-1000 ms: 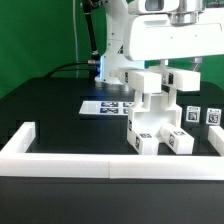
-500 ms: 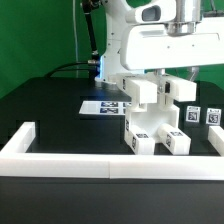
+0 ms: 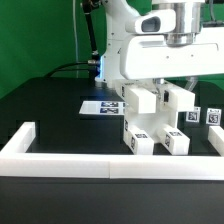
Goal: Assemble chair
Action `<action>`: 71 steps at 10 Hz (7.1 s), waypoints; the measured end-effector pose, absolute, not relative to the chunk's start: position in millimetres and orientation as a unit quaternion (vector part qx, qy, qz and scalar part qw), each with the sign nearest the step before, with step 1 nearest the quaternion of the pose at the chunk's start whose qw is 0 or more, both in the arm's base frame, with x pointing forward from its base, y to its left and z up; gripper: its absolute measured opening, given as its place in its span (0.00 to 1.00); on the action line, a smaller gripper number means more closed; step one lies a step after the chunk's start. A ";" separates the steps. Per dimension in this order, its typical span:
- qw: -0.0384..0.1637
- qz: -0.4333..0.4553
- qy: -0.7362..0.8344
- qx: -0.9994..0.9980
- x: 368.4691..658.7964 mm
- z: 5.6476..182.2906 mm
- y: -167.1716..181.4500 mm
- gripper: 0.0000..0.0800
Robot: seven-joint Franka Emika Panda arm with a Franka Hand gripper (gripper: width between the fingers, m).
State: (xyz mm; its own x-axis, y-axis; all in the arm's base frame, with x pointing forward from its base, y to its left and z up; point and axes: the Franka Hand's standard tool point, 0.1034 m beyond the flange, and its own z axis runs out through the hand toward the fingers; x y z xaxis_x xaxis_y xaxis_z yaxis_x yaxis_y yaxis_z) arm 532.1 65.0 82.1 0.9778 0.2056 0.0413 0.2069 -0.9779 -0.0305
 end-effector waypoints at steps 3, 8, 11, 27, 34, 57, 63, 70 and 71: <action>0.014 -0.020 -0.103 -0.994 531.9 75.0 63.5 0.36; 0.013 -0.023 -0.103 -0.994 533.5 74.9 62.5 0.36; 0.013 -0.023 -0.103 -0.994 533.2 74.4 62.5 0.44; 0.039 0.003 0.057 -0.998 495.1 122.4 122.3 0.81; 0.038 0.005 0.092 -0.995 471.0 100.2 140.5 0.81; 0.021 0.016 0.097 -0.995 417.3 31.4 195.8 0.81; 0.014 0.027 0.085 -0.996 405.6 17.8 204.8 0.81; 0.010 0.026 0.081 -0.996 396.3 7.0 201.0 0.81; 0.010 0.025 0.081 -0.996 396.4 7.1 201.0 0.81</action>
Offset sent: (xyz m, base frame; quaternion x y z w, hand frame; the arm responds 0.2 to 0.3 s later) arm 0.0008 -0.0021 -0.0129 0.0026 0.0106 -0.0013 0.9999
